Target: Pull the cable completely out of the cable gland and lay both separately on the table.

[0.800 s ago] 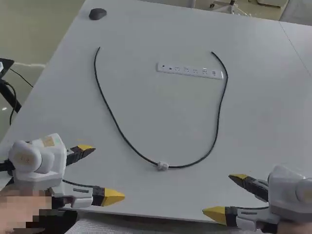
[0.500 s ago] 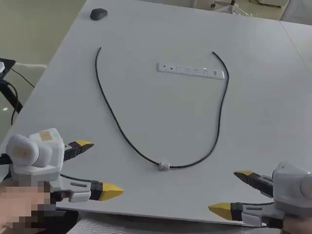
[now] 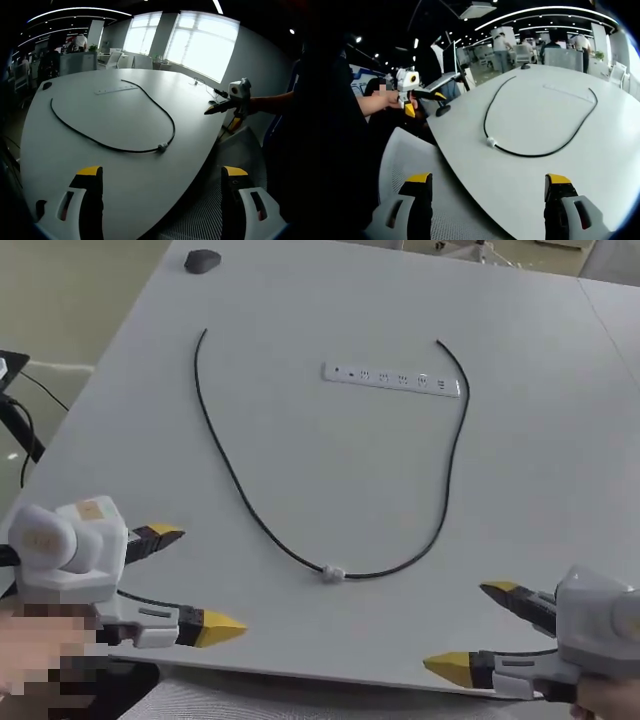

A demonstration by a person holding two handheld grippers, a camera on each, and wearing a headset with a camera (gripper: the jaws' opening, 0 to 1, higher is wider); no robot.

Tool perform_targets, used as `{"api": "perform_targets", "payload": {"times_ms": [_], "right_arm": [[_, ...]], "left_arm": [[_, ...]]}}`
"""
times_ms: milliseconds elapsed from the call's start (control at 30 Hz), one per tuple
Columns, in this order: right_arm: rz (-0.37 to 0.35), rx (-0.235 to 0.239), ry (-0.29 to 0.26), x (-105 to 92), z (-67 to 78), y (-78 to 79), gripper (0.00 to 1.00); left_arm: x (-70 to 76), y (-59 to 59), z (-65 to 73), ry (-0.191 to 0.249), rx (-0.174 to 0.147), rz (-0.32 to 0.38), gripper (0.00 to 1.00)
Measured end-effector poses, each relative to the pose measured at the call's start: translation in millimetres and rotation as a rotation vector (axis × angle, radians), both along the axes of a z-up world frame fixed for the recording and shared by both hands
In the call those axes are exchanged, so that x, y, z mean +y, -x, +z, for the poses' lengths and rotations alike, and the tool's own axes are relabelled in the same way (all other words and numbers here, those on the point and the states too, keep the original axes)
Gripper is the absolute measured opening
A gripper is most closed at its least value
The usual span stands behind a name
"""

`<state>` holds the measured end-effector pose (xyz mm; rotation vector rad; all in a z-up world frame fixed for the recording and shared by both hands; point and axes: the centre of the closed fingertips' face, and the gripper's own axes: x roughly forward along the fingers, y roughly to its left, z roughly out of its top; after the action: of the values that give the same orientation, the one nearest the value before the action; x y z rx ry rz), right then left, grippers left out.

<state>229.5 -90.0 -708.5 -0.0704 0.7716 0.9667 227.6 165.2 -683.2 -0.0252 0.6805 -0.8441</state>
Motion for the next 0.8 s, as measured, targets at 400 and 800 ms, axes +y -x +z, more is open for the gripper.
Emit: {"api": "perform_targets", "payload": {"times_ms": [400, 800], "right_arm": [[0.034, -0.009, 0.011, 5.9, -1.3, -14.6, 0.92], [0.099, -0.024, 0.023, 28.5, 1.9, -27.7, 0.87]], "left_arm": [[-2.4, 0.9, 0.2, 0.004, -0.001, 0.02, 0.98], [-4.6, 0.6, 0.8, 0.008, -0.012, 0.032, 0.98]]}}
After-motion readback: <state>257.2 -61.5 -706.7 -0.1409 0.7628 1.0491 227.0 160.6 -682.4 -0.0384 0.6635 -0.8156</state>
